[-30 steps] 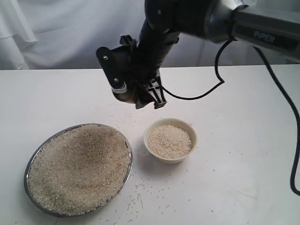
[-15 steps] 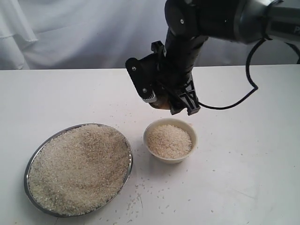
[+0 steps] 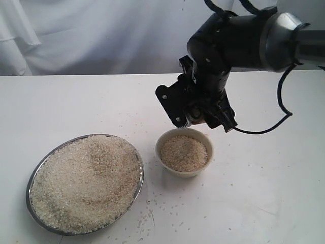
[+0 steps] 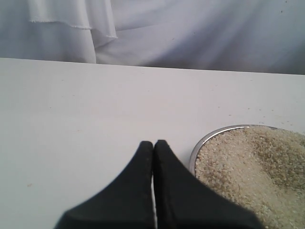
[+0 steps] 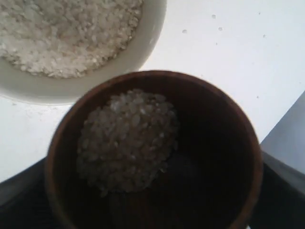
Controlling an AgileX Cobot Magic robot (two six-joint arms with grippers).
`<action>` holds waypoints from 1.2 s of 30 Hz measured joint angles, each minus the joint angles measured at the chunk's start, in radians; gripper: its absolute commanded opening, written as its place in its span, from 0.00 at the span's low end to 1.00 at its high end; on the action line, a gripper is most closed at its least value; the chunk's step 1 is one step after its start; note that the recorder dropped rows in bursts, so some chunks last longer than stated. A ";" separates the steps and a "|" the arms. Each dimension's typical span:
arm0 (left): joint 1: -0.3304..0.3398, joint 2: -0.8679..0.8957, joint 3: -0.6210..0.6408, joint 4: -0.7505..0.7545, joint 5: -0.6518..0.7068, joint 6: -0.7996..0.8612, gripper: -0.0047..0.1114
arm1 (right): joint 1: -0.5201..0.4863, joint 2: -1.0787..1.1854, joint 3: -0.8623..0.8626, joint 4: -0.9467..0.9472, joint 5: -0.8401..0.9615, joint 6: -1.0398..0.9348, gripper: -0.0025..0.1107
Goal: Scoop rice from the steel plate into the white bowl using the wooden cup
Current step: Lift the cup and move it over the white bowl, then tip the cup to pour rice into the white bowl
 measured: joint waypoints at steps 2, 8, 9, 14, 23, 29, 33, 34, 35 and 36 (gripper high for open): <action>0.000 0.000 0.000 0.000 0.000 0.000 0.04 | 0.000 0.000 0.011 -0.030 -0.018 0.002 0.02; 0.000 0.000 0.000 0.000 0.000 0.000 0.04 | 0.032 0.000 0.058 -0.216 -0.069 0.038 0.02; 0.000 0.000 0.000 0.000 0.000 0.000 0.04 | 0.037 0.000 0.064 -0.238 -0.076 0.045 0.02; 0.000 0.000 0.000 0.000 0.000 0.000 0.04 | 0.055 0.000 0.113 -0.311 -0.102 0.064 0.02; 0.000 0.000 0.000 0.000 0.000 0.000 0.04 | 0.107 0.000 0.202 -0.583 -0.144 0.203 0.02; 0.000 0.000 0.000 0.000 0.000 0.000 0.04 | 0.130 0.000 0.251 -0.756 -0.167 0.326 0.02; 0.000 0.000 0.000 0.000 0.000 0.000 0.04 | 0.137 0.000 0.295 -0.908 -0.168 0.442 0.02; 0.000 0.000 0.000 0.000 0.000 0.000 0.04 | 0.139 0.000 0.302 -0.941 -0.168 0.470 0.02; 0.000 0.000 0.000 0.000 0.000 0.000 0.04 | 0.144 0.000 0.310 -0.972 -0.168 0.498 0.02; 0.000 0.000 0.000 0.000 0.000 0.000 0.04 | 0.149 0.000 0.316 -0.997 -0.168 0.522 0.02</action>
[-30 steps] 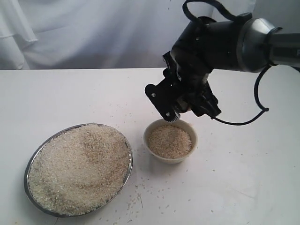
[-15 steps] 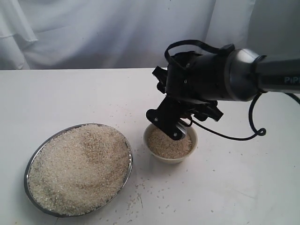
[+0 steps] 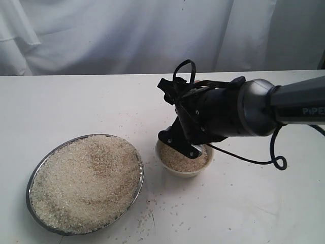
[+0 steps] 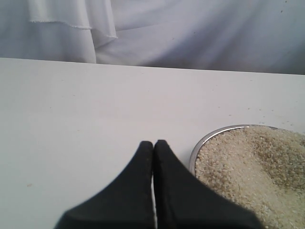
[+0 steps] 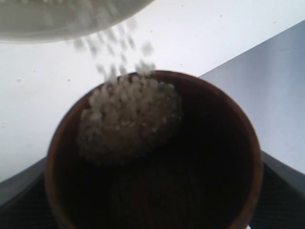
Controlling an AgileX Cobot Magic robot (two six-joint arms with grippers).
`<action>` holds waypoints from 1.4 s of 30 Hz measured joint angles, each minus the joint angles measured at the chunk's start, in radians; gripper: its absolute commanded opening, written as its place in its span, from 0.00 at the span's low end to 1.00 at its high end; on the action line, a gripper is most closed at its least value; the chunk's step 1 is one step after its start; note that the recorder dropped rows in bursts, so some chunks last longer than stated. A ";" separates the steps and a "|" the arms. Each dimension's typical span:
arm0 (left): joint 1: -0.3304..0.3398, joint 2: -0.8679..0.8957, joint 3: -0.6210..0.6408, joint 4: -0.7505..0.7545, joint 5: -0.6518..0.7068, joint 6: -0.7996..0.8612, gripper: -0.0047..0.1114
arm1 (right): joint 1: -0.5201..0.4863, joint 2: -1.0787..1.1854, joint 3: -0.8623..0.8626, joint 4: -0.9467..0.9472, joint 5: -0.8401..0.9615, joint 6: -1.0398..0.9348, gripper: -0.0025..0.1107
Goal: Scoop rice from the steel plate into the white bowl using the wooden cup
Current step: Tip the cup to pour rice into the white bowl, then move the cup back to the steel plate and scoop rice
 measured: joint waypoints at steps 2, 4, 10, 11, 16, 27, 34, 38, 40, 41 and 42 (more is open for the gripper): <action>0.000 0.000 0.000 0.000 0.000 0.000 0.04 | 0.007 0.000 0.009 -0.024 -0.002 0.030 0.02; 0.000 0.000 0.000 0.000 0.000 0.000 0.04 | 0.013 0.000 0.016 -0.032 -0.008 0.051 0.02; 0.000 0.000 0.000 0.000 0.000 0.000 0.04 | 0.029 0.000 0.046 -0.115 -0.008 0.117 0.02; 0.000 0.000 0.000 0.000 0.000 0.000 0.04 | 0.031 0.000 0.051 -0.128 -0.006 0.126 0.02; 0.000 0.000 0.000 0.000 0.000 0.000 0.04 | 0.035 0.000 0.073 -0.191 0.009 0.176 0.02; 0.000 0.000 0.000 0.000 0.000 0.000 0.04 | 0.041 -0.022 0.128 -0.277 0.043 0.335 0.02; 0.000 0.000 0.000 0.000 0.000 0.000 0.04 | 0.048 -0.051 0.119 -0.285 0.032 0.409 0.02; 0.000 0.000 0.000 0.000 0.000 0.000 0.04 | 0.048 -0.086 0.088 -0.231 0.000 0.432 0.02; 0.000 0.000 0.000 0.000 0.000 0.000 0.04 | 0.027 -0.130 0.074 -0.119 -0.035 0.399 0.02; 0.000 0.000 0.000 0.000 0.000 0.000 0.04 | 0.008 -0.146 0.074 -0.055 -0.048 0.373 0.02; 0.000 0.000 0.000 0.000 0.000 0.000 0.04 | -0.013 -0.160 0.074 0.001 -0.068 0.353 0.02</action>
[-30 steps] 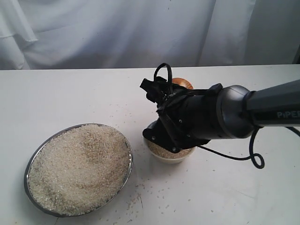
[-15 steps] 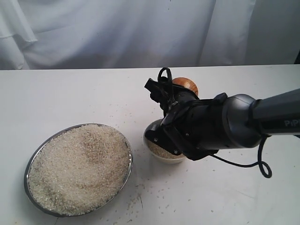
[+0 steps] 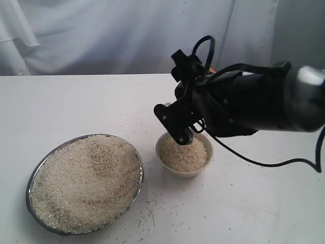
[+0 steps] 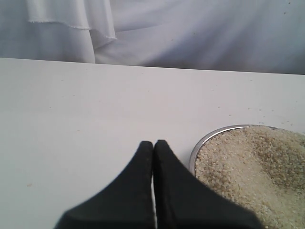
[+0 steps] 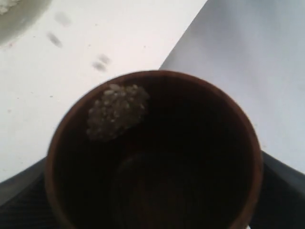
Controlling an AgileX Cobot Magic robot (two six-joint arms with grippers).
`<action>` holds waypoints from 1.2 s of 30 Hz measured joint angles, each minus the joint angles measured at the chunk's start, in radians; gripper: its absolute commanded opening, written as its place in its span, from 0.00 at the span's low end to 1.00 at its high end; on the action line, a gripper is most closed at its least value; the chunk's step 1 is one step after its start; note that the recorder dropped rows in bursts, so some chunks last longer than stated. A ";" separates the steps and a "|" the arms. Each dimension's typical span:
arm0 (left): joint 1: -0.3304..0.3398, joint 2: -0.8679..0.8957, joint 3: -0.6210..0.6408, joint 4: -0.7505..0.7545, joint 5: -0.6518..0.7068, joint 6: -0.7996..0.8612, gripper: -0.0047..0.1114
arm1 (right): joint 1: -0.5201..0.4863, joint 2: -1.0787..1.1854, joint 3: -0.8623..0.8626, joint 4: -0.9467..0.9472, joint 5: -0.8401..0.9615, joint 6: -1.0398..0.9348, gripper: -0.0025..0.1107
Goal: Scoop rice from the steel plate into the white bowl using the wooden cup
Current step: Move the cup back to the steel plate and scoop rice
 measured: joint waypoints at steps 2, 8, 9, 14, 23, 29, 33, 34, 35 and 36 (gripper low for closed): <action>0.000 0.000 0.000 0.000 0.000 0.000 0.04 | -0.033 -0.029 0.000 0.125 -0.077 -0.036 0.02; 0.000 0.000 0.000 0.000 0.000 0.000 0.04 | -0.047 -0.042 -0.060 0.347 -0.148 -0.172 0.02; 0.000 0.000 0.000 0.000 0.000 0.000 0.04 | -0.052 -0.042 -0.073 0.388 -0.153 -0.204 0.02; 0.000 0.000 0.000 0.000 0.000 0.000 0.04 | -0.058 -0.042 -0.107 0.547 -0.225 -0.348 0.02; 0.000 0.000 0.000 0.000 0.000 0.000 0.04 | 0.004 0.068 -0.159 0.693 -0.286 -0.501 0.02; 0.000 0.000 0.000 0.000 0.000 0.000 0.04 | 0.062 0.192 -0.290 0.695 -0.286 -0.523 0.02; 0.000 0.000 0.000 0.000 0.000 0.000 0.04 | 0.113 0.272 -0.387 0.696 -0.268 -0.564 0.02; 0.000 0.000 0.000 0.000 0.000 0.000 0.04 | 0.127 0.292 -0.408 0.696 -0.260 -0.576 0.02; 0.000 0.000 0.000 0.000 0.000 0.000 0.04 | 0.139 0.307 -0.424 0.692 -0.250 -0.586 0.02; 0.000 0.000 0.000 0.000 0.000 0.000 0.04 | 0.150 0.325 -0.441 0.681 -0.240 -0.595 0.02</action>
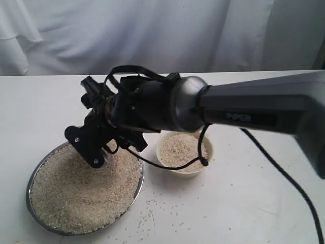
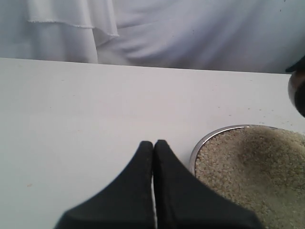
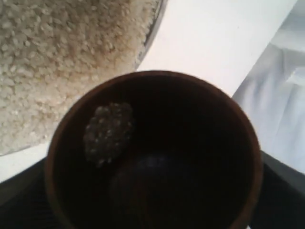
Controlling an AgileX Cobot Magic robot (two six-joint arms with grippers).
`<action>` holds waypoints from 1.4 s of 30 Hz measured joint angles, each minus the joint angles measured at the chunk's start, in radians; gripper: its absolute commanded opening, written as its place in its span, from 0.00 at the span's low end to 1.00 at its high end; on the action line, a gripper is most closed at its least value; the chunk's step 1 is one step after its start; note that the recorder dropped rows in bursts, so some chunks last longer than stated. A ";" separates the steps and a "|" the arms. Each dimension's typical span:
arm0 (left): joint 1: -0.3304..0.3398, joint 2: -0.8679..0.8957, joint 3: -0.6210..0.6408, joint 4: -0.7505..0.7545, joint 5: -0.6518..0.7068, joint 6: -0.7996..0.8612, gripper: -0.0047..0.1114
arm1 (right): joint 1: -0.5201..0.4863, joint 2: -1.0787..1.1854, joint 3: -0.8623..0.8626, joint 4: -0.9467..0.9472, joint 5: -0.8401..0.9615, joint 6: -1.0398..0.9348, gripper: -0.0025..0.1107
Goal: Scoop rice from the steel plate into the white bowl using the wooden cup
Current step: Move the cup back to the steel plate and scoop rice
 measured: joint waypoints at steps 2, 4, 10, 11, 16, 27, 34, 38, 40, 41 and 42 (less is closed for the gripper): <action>0.000 0.000 0.000 0.000 0.000 0.000 0.04 | 0.019 0.030 -0.022 -0.037 0.016 -0.009 0.02; 0.000 0.000 0.000 0.000 0.000 0.000 0.04 | 0.039 0.061 -0.036 -0.093 0.031 -0.017 0.02; 0.000 0.000 0.000 0.000 0.000 0.000 0.04 | 0.085 0.122 -0.041 -0.264 0.047 -0.021 0.02; 0.000 0.000 0.000 0.000 0.000 0.000 0.04 | 0.091 0.131 -0.041 -0.294 0.047 -0.021 0.02; 0.000 0.000 0.000 0.000 0.000 0.000 0.04 | 0.095 0.155 -0.041 -0.425 0.045 -0.021 0.02; 0.000 0.000 0.000 0.000 0.000 0.000 0.04 | 0.125 0.158 -0.041 -0.437 0.122 -0.098 0.02; 0.000 0.000 0.000 0.000 0.000 0.000 0.04 | 0.152 0.158 -0.043 -0.316 0.255 -0.248 0.02; 0.000 0.000 0.000 0.000 0.000 0.000 0.04 | 0.163 0.158 -0.049 -0.239 0.291 -0.337 0.02; 0.000 0.000 0.000 0.000 0.000 0.000 0.04 | 0.171 0.158 -0.051 -0.227 0.303 -0.365 0.02; 0.000 0.000 0.000 0.000 0.000 0.000 0.04 | 0.173 0.158 -0.051 -0.221 0.311 -0.378 0.02; 0.000 0.000 0.000 0.000 0.000 0.000 0.04 | 0.175 0.158 -0.051 -0.219 0.316 -0.389 0.02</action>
